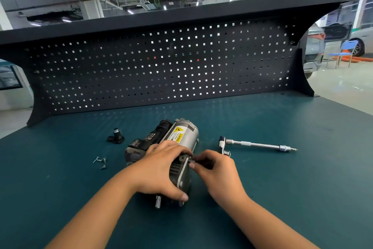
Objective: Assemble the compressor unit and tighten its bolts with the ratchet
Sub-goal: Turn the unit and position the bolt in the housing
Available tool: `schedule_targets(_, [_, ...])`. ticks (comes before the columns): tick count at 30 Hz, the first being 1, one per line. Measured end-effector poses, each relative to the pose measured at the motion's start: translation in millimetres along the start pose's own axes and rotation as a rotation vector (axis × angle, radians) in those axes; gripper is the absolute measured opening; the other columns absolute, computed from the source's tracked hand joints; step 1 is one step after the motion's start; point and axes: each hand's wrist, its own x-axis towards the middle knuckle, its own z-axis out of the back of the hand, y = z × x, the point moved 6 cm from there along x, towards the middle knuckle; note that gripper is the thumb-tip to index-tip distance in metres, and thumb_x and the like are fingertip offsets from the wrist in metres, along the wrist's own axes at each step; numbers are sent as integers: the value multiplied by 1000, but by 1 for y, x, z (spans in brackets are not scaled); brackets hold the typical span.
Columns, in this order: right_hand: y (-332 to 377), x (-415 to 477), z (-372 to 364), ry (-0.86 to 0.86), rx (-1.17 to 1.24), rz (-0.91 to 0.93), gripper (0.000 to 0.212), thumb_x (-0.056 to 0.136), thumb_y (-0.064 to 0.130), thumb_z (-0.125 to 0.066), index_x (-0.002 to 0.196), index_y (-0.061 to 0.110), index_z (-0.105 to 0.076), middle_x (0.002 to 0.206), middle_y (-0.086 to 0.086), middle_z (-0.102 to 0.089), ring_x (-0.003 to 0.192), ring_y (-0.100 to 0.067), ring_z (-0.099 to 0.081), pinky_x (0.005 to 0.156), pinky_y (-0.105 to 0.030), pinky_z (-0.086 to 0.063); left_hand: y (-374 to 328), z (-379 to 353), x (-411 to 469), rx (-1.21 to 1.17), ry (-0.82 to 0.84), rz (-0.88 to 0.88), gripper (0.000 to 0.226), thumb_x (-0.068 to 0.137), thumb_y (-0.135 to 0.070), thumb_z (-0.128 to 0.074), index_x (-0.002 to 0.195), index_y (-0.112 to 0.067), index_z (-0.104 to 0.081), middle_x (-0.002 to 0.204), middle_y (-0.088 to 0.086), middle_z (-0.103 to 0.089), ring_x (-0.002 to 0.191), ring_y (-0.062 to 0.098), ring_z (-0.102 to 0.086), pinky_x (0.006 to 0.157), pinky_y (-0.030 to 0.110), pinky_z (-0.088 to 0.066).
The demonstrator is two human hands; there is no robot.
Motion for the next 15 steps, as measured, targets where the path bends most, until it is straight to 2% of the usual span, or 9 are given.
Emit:
schedule_targets(4, [4,-2,1,-68,-40,67,6,79,14,-74,80,19,-72,76,8,-69,74,0,-60,68,-13,-46,-3,2,-2,-20,-76,-43,90,44,-62,-70,126,-48,-35,123,-27,-27,112,-11,-14,98,10,-13])
schedule_targets(6, [5,-3,2,-76,-55,97,5,79,13,-74,82,16,-72,76,6,-69,74,-2,-59,68,-14,-46,-5,2,-3,-26,-100,-81,90,48,-58,-76,128,-45,-37,119,-36,-26,111,-20,-13,97,2,-7])
schedule_targets(10, [3,-2,1,-78,-29,89,9,79,12,-74,85,19,-73,78,10,-70,75,1,-61,70,-10,-46,-5,4,-4,-14,-133,-110,93,54,-52,-83,134,-44,-36,124,-32,-30,124,-12,-19,108,12,-10])
schedule_targets(15, [1,-3,1,-58,-9,68,11,79,12,-74,81,22,-71,74,15,-70,72,4,-63,67,-7,-46,-3,2,-6,-27,-155,-107,98,54,-53,-84,138,-43,-35,129,-27,-32,127,-10,-21,107,10,-9])
